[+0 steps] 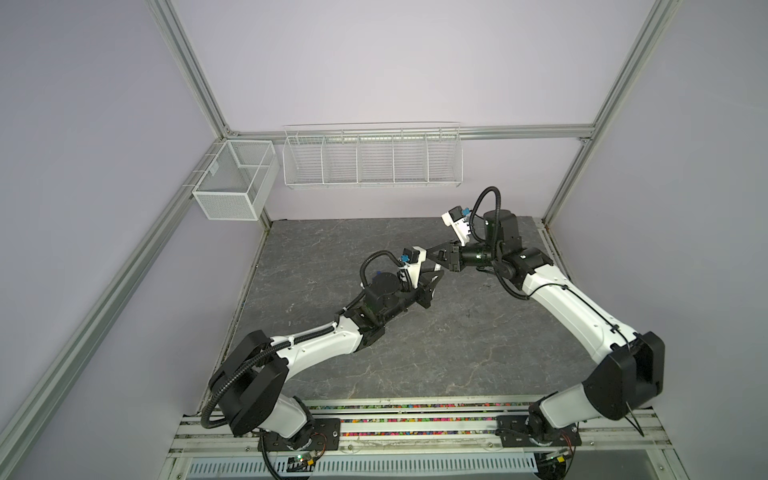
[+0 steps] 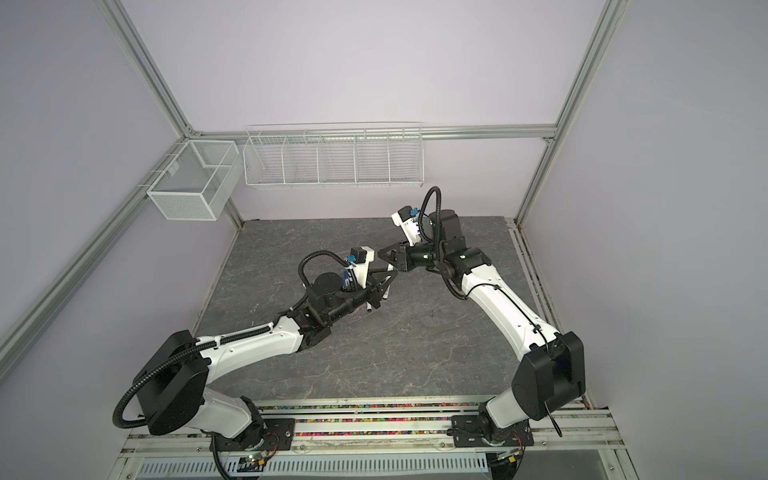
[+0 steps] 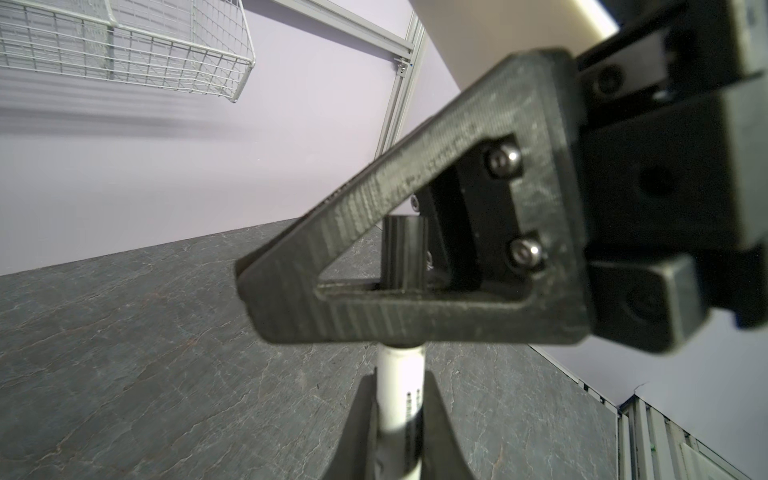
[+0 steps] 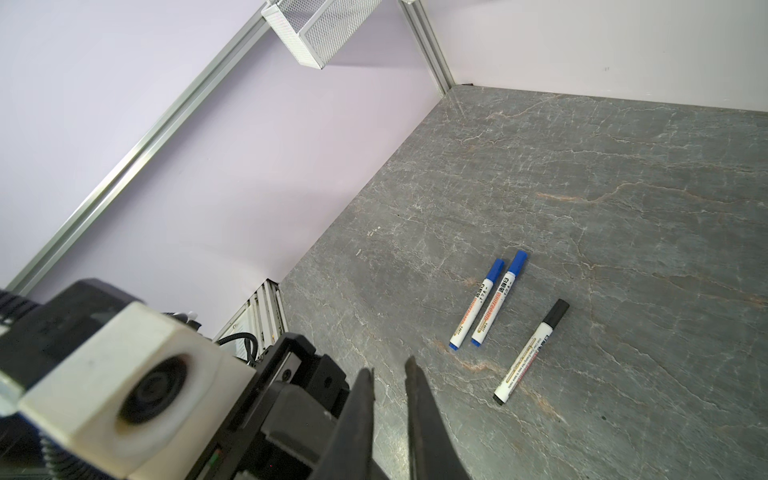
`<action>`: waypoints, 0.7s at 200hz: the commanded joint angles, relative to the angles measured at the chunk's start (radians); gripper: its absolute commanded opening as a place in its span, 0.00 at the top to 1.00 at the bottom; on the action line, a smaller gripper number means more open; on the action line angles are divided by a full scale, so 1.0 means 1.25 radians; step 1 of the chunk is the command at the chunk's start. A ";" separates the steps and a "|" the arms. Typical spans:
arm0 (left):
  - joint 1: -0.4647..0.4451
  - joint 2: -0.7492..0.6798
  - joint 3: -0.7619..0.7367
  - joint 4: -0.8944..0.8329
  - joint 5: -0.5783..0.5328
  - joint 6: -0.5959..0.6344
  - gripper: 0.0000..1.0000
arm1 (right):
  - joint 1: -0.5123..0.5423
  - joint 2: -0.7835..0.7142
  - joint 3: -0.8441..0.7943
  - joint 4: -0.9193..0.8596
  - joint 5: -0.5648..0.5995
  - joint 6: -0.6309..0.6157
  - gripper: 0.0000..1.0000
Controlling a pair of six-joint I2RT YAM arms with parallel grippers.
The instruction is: Insert the pens into the pen caps
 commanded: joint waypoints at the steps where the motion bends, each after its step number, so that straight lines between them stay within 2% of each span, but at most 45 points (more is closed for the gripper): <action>1: 0.130 -0.051 0.077 0.177 -0.289 -0.052 1.00 | -0.004 -0.036 -0.061 -0.306 -0.143 0.023 0.93; 64: 0.136 -0.053 0.073 0.152 -0.303 -0.051 1.00 | 0.038 -0.020 -0.071 -0.351 -0.098 -0.007 0.93; 111: 0.137 -0.064 0.070 0.099 -0.310 -0.039 1.00 | 0.010 -0.035 -0.086 -0.285 -0.147 0.042 0.93; 140: 0.120 -0.064 0.043 0.044 -0.273 -0.039 1.00 | 0.010 -0.038 -0.081 -0.262 -0.153 0.050 0.92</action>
